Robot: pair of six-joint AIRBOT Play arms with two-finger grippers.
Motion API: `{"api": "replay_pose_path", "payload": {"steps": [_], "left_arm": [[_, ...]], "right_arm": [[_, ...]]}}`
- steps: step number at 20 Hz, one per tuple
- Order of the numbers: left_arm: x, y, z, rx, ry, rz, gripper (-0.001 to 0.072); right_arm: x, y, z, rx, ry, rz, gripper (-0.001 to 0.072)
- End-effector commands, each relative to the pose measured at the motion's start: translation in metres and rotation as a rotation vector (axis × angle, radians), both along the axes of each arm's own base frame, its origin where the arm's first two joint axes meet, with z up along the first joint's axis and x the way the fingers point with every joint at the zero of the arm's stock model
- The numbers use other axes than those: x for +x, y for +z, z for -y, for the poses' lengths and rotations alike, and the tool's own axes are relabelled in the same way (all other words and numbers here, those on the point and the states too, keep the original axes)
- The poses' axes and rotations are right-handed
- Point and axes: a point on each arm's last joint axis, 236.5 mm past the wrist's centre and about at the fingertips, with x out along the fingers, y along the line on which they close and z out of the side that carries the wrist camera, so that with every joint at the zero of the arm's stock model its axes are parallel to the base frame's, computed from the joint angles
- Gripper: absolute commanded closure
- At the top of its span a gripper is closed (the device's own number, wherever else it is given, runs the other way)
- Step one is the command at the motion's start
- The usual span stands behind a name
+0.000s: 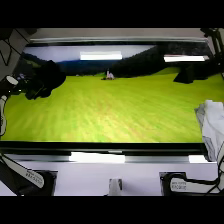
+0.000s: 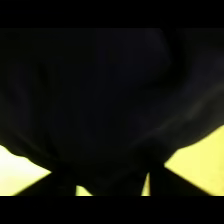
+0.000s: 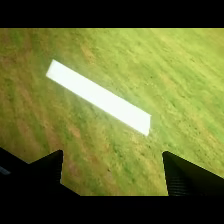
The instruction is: Fold the shirts.
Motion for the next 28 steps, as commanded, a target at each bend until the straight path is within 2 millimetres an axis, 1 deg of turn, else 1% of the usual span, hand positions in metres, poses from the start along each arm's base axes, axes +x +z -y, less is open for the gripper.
{"api": "replay_pose_path", "payload": {"steps": [1,2,3,4,5,6,8,9,10,11,12,13,14,15,16,17,18,19,20,21,23,25,27,28], "left_arm": [[0.003,-0.009,-0.001,-0.006,0.022,0.000,0.0513],[0.001,-0.007,0.000,-0.010,0.016,-0.007,0.0658],[-0.001,-0.002,0.002,-0.011,0.006,-0.008,0.0674],[-0.001,0.011,0.007,-0.008,-0.025,0.010,0.0673],[0.004,0.032,0.015,-0.006,-0.065,0.057,0.0674],[0.012,0.065,0.028,0.004,-0.116,0.141,0.0674],[0.025,0.158,0.055,0.083,-0.199,0.362,0.0675],[0.025,0.217,0.071,0.126,-0.208,0.486,0.0675],[0.018,0.275,0.091,0.156,-0.222,0.606,0.0675],[0.001,0.332,0.115,0.178,-0.245,0.722,0.0675],[-0.024,0.389,0.144,0.196,-0.282,0.842,0.0675],[-0.053,0.434,0.171,0.221,-0.334,0.944,0.0675],[-0.086,0.471,0.200,0.232,-0.396,1.030,0.0674],[-0.116,0.497,0.229,0.211,-0.452,1.092,0.0674],[-0.138,0.511,0.255,0.177,-0.505,1.133,0.0675],[-0.156,0.518,0.284,0.139,-0.567,1.160,0.0675],[-0.166,0.516,0.308,0.114,-0.626,1.163,0.0674],[-0.173,0.506,0.333,0.103,-0.689,1.150,0.0675],[-0.176,0.491,0.353,0.091,-0.735,1.121,0.0674],[-0.175,0.468,0.371,0.064,-0.766,1.067,0.0674],[-0.167,0.412,0.400,0.025,-0.810,0.935,0.0675],[-0.159,0.336,0.422,-0.002,-0.846,0.765,0.0674],[-0.156,0.257,0.432,-0.028,-0.846,0.578,0.0674],[-0.158,0.222,0.433,-0.053,-0.823,0.478,0.0674]], "right_arm": [[-0.011,-0.003,-0.003,0.013,0.005,-0.051,0.0042],[-0.010,-0.003,-0.004,0.016,0.006,-0.050,0.0042],[-0.010,-0.002,-0.005,0.024,0.006,-0.049,0.0042],[-0.011,-0.001,-0.007,0.031,0.013,-0.049,0.0042],[-0.012,0.000,-0.009,0.033,0.035,-0.044,0.0042],[-0.012,0.001,-0.011,0.030,0.069,-0.029,0.0042],[-0.009,0.005,-0.016,0.044,0.104,0.008,0.0042],[-0.001,0.010,-0.021,0.067,0.099,0.045,0.0042],[0.001,0.017,-0.029,0.105,0.108,0.067,0.0041],[0.002,0.024,-0.039,0.153,0.124,0.084,0.0042],[0.001,0.031,-0.047,0.191,0.138,0.098,0.0042],[0.000,0.037,-0.052,0.216,0.145,0.108,0.0045],[-0.002,0.043,-0.055,0.231,0.139,0.112,0.0056],[-0.005,0.050,-0.057,0.234,0.137,0.125,0.0060],[-0.010,0.058,-0.057,0.222,0.139,0.146,0.0060],[-0.014,0.068,-0.056,0.203,0.133,0.177,0.0060],[-0.018,0.077,-0.052,0.170,0.119,0.210,0.0060],[-0.023,0.084,-0.047,0.130,0.105,0.237,0.0059],[-0.029,0.092,-0.041,0.085,0.089,0.262,0.0060],[-0.036,0.099,-0.035,0.040,0.073,0.285,0.0060],[-0.050,0.107,-0.025,-0.031,0.052,0.302,0.0060],[-0.066,0.106,-0.024,-0.053,0.059,0.271,0.0060],[-0.075,0.099,-0.024,-0.053,0.069,0.219,0.0061],[-0.074,0.095,-0.023,-0.050,0.060,0.206,0.0062]]}}
